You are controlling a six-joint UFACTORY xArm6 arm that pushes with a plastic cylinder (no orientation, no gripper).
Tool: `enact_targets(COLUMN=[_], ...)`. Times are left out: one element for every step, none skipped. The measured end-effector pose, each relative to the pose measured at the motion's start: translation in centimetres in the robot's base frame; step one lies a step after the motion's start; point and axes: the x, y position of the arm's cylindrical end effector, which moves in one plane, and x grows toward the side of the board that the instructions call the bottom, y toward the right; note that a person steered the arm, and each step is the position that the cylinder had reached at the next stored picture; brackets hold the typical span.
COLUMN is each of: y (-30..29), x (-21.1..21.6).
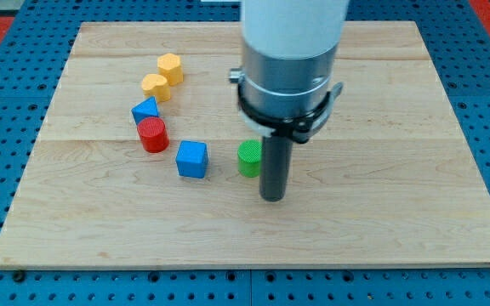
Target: Move the green circle bottom right of the green star
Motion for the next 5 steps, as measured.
enact_targets(y=[-3.8, -0.9, 3.3, 2.2, -5.5], x=[-2.6, -6.0, -8.4, -6.4, -6.4])
